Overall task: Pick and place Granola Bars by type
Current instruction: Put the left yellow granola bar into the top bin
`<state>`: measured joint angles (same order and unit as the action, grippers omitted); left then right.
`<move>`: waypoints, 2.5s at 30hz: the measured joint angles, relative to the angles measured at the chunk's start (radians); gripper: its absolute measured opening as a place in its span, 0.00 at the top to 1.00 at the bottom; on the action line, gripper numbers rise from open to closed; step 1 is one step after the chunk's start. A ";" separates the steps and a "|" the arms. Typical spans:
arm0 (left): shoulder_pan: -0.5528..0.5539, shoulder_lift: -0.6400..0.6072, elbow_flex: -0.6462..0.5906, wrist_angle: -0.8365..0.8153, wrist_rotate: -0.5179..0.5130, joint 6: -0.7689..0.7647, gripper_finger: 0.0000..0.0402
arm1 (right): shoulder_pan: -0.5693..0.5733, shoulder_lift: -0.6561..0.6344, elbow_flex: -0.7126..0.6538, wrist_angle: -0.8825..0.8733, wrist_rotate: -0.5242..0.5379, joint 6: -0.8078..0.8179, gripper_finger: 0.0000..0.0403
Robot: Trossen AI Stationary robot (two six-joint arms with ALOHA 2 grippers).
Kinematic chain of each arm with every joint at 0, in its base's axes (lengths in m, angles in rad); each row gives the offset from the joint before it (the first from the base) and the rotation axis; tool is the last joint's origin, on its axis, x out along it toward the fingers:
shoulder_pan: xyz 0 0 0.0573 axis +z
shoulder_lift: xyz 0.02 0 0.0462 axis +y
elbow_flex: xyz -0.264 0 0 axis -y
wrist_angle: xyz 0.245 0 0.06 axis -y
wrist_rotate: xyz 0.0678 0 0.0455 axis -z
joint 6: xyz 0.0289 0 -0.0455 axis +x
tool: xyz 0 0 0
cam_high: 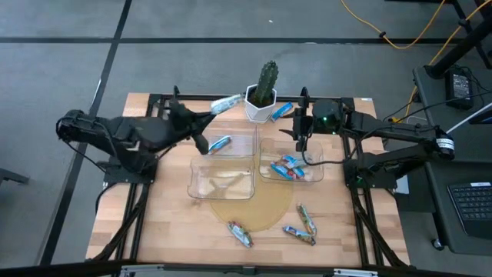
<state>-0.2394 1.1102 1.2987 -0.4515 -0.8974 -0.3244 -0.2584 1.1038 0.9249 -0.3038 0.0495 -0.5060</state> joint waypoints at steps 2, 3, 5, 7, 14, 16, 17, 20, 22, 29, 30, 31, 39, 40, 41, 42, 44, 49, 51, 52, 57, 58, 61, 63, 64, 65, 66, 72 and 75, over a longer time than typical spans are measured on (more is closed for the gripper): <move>0.030 0.015 0.000 -0.138 -0.002 -0.110 1.00 | -0.006 0.000 0.000 0.000 0.000 0.000 0.49; 0.044 0.022 0.000 -0.190 -0.003 -0.157 1.00 | -0.009 0.000 0.000 0.000 0.000 0.000 0.49; 0.067 0.036 0.000 -0.282 0.001 -0.223 1.00 | -0.014 0.000 0.000 0.000 -0.001 0.000 0.49; 0.088 0.051 0.000 -0.337 0.034 -0.252 1.00 | -0.017 0.000 0.000 0.000 -0.001 0.000 0.49; 0.165 0.132 0.000 -0.475 0.255 -0.265 1.00 | -0.026 0.000 0.000 0.001 -0.001 0.002 0.49; 0.185 0.156 0.000 -0.487 0.298 -0.253 1.00 | -0.026 0.000 0.000 0.001 0.000 0.002 0.49; 0.196 0.167 0.000 -0.488 0.322 -0.240 1.00 | -0.027 0.000 0.000 0.001 0.000 0.002 0.49; 0.232 0.206 0.000 -0.489 0.403 -0.188 1.00 | -0.027 0.000 0.000 0.001 0.000 0.003 0.49; 0.260 0.227 0.000 -0.488 0.465 -0.154 1.00 | -0.027 0.000 0.000 0.001 0.000 0.003 0.49; 0.398 0.282 0.000 -0.436 0.741 -0.023 1.00 | -0.027 0.000 0.000 0.001 0.000 0.002 0.49; 0.416 0.286 0.000 -0.417 0.752 -0.009 1.00 | -0.027 0.000 0.000 0.001 0.000 0.002 0.49; 0.433 0.291 0.000 -0.402 0.762 0.006 1.00 | -0.027 0.000 0.000 0.001 0.000 0.002 0.49; 0.525 0.341 0.000 -0.362 0.824 0.084 1.00 | -0.027 0.000 0.000 0.001 0.000 0.002 0.49; 0.527 0.352 0.000 -0.355 0.836 0.092 1.00 | -0.027 0.000 0.001 0.001 0.001 0.002 0.49; 0.530 0.365 0.000 -0.351 0.851 0.098 0.99 | -0.027 0.000 0.001 0.000 0.001 0.002 0.49; 0.531 0.382 0.000 -0.351 0.862 0.102 0.99 | -0.027 0.000 0.001 0.001 0.001 0.002 0.49; 0.531 0.425 0.000 -0.345 0.873 0.118 0.99 | -0.027 0.000 0.001 0.000 0.002 0.002 0.49; 0.529 0.532 0.000 -0.301 0.915 0.161 0.99 | -0.027 0.000 0.001 -0.002 0.002 0.001 0.49; 0.529 0.573 0.000 -0.292 0.925 0.172 0.99 | -0.027 0.000 0.001 -0.004 0.002 0.002 0.49; 0.529 0.592 0.000 -0.279 0.925 0.173 0.99 | -0.027 0.000 0.001 -0.005 0.002 0.002 0.49; 0.529 0.666 0.000 -0.261 0.916 0.173 0.99 | -0.027 0.000 0.001 -0.011 0.002 0.004 0.49; 0.529 0.678 0.000 -0.261 0.915 0.173 0.99 | -0.027 0.000 0.001 -0.013 0.002 0.004 0.49; 0.529 0.707 0.000 -0.258 0.908 0.172 0.99 | -0.027 0.000 0.001 -0.013 0.002 0.004 0.49; 0.529 0.725 0.000 -0.269 0.906 0.162 0.99 | -0.027 0.000 0.001 -0.013 0.002 0.005 0.49; 0.529 0.731 0.000 -0.268 0.905 0.156 0.99 | -0.027 0.000 0.001 -0.013 0.002 0.005 0.49; 0.529 0.736 0.000 -0.267 0.904 0.153 0.99 | -0.027 0.000 0.001 -0.013 0.002 0.005 0.49; 0.529 0.741 0.000 -0.268 0.904 0.151 0.99 | -0.027 0.000 0.001 -0.013 0.002 0.005 0.49; 0.529 0.744 0.000 -0.276 0.904 0.144 0.99 | -0.027 0.000 0.001 -0.013 0.002 0.006 0.49; 0.529 0.744 0.000 -0.285 0.905 0.142 0.99 | -0.027 0.000 0.001 -0.013 0.002 0.006 0.49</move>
<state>0.2901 1.8538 1.2987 -0.7369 0.0076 -0.1825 -0.2852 1.1034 0.9260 -0.3164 0.0514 -0.4995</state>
